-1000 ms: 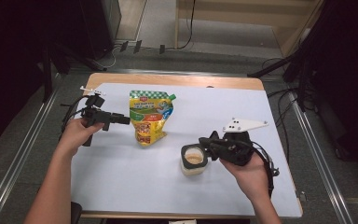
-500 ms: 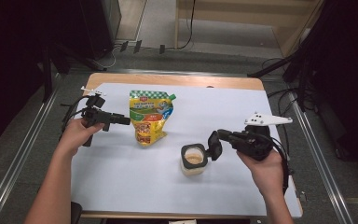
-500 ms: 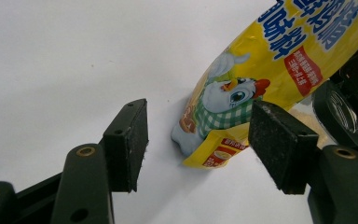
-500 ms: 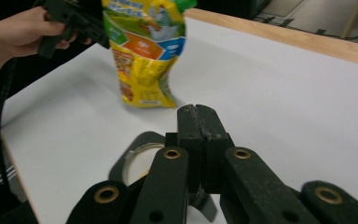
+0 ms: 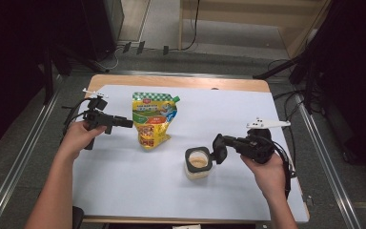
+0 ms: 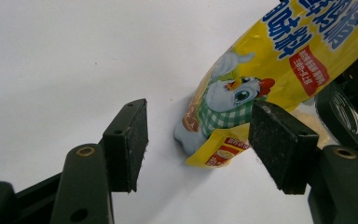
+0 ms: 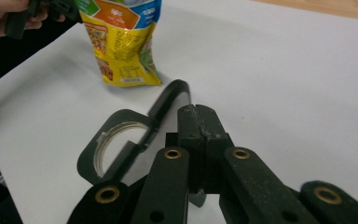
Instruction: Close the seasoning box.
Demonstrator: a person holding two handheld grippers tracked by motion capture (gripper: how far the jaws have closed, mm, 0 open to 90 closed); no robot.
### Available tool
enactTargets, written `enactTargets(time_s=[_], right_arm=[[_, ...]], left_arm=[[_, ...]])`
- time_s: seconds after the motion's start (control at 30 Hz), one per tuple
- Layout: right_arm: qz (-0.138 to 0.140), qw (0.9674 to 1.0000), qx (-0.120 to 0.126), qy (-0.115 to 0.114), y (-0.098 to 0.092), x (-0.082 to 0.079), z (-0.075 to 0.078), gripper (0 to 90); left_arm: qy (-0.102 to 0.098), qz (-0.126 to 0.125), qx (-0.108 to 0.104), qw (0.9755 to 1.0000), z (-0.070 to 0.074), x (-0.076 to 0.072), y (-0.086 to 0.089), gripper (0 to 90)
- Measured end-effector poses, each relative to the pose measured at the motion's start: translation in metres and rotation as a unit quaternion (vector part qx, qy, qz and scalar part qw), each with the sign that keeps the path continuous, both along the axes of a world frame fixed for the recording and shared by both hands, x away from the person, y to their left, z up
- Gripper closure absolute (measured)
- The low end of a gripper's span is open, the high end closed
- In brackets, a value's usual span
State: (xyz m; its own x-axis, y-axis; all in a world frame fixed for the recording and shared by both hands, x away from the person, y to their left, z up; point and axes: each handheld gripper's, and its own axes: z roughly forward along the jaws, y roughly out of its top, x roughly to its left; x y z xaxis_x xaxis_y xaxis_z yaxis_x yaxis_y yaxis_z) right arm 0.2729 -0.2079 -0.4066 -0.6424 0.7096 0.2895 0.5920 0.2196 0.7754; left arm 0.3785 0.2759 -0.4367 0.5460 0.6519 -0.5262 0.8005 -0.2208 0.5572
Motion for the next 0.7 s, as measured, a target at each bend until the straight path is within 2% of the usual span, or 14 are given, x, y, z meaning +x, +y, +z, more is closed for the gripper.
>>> enactTargets(time_s=[0.1,0.33,0.7], right_arm=[[0.005,1.0000,-0.004,-0.001,0.004,-0.001,-0.001,90.0],[0.013,0.9999,0.006,0.003,0.010,-0.003,0.000,90.0],[0.046,0.9989,-0.001,0.011,0.032,-0.004,-0.009,90.0]], left_arm=[[-0.001,-0.001,0.000,1.0000,0.000,0.000,0.000,38.3],[0.000,0.001,-0.002,1.0000,0.000,0.000,0.001,38.4],[0.002,-0.001,-0.001,1.0000,0.000,0.000,0.001,38.2]])
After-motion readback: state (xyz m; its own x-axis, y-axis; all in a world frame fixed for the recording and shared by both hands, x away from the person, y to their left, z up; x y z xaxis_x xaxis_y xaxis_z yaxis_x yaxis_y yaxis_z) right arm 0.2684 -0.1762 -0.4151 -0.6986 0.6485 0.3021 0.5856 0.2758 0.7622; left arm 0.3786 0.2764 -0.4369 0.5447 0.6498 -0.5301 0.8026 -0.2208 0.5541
